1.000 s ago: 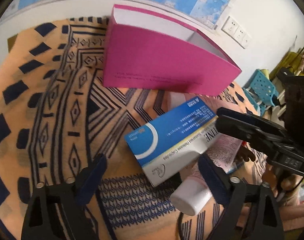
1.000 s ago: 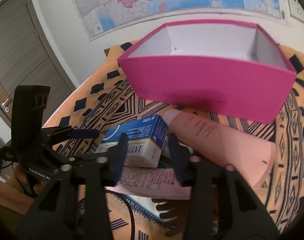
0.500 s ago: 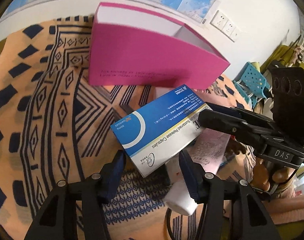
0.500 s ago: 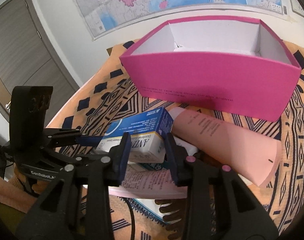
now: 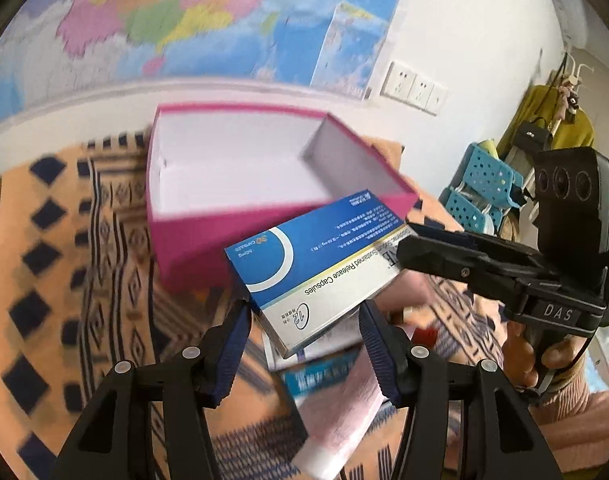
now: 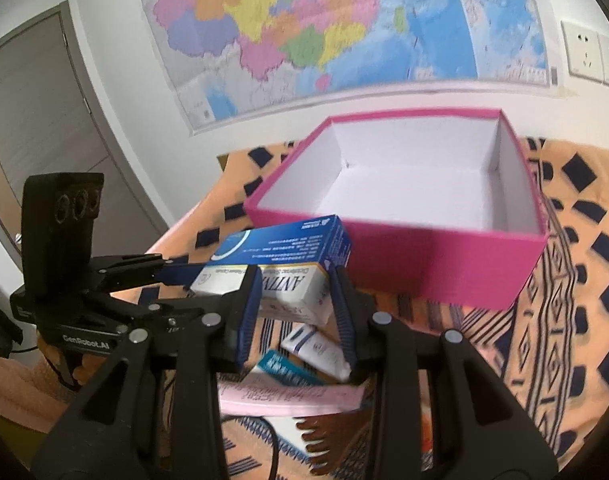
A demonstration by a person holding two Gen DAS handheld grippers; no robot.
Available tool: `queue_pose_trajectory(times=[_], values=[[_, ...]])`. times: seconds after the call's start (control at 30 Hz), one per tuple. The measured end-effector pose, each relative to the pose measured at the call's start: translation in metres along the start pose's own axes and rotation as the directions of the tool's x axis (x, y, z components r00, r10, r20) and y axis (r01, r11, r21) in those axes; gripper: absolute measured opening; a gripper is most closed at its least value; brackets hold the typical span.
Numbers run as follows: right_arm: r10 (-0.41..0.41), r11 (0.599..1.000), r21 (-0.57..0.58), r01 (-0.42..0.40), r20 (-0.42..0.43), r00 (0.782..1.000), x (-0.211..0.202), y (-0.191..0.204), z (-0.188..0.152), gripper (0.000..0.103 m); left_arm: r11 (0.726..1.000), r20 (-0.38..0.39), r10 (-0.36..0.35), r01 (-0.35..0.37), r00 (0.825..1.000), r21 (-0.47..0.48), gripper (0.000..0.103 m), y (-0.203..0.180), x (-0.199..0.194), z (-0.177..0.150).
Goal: Organize rigid objects
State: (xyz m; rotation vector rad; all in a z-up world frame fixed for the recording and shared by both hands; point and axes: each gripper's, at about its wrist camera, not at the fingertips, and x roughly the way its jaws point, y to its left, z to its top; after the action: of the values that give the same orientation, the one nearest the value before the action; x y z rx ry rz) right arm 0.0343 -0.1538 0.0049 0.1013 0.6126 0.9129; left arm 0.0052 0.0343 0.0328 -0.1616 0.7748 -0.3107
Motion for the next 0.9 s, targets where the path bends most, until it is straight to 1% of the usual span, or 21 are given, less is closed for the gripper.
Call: queue_pose_trajectory(times=[0.13,0.23,0.4,0.5,0.67,0.9], values=[[-0.009,1.000,-0.001,0.009,0.027,1.000,0.000,-0.005,0.018,0.038,0.999,0.032,0.033,-0.034,0.999,0.038,0.057,-0.002,0.002,0.020],[-0.011,1.000,0.008,0.010,0.033,0.999,0.008,-0.013,0.034,0.038,0.996,0.045,0.060,-0.063,0.997,0.058,0.058,0.000,0.008,0.035],[-0.008,0.999,0.042,0.007,0.025,1.000,0.028,-0.030,0.052,0.038,0.992,0.043,0.105,-0.107,0.994,0.071,0.058,0.008,0.023,0.052],[-0.015,0.998,0.058,0.014,0.015,1.000,0.040,-0.038,0.058,0.038,0.989,0.028,0.125,-0.127,0.992,0.073,0.058,0.015,0.037,0.061],[-0.024,0.995,0.092,0.026,-0.022,0.999,0.061,-0.053,0.063,0.038,0.989,-0.011,0.139,-0.138,0.990,0.059,0.058,0.029,0.058,0.069],[-0.041,0.990,0.134,0.054,-0.102,0.994,0.094,-0.067,0.061,0.039,0.981,-0.082,0.190,-0.187,0.978,0.042,0.058,0.046,0.093,0.071]])
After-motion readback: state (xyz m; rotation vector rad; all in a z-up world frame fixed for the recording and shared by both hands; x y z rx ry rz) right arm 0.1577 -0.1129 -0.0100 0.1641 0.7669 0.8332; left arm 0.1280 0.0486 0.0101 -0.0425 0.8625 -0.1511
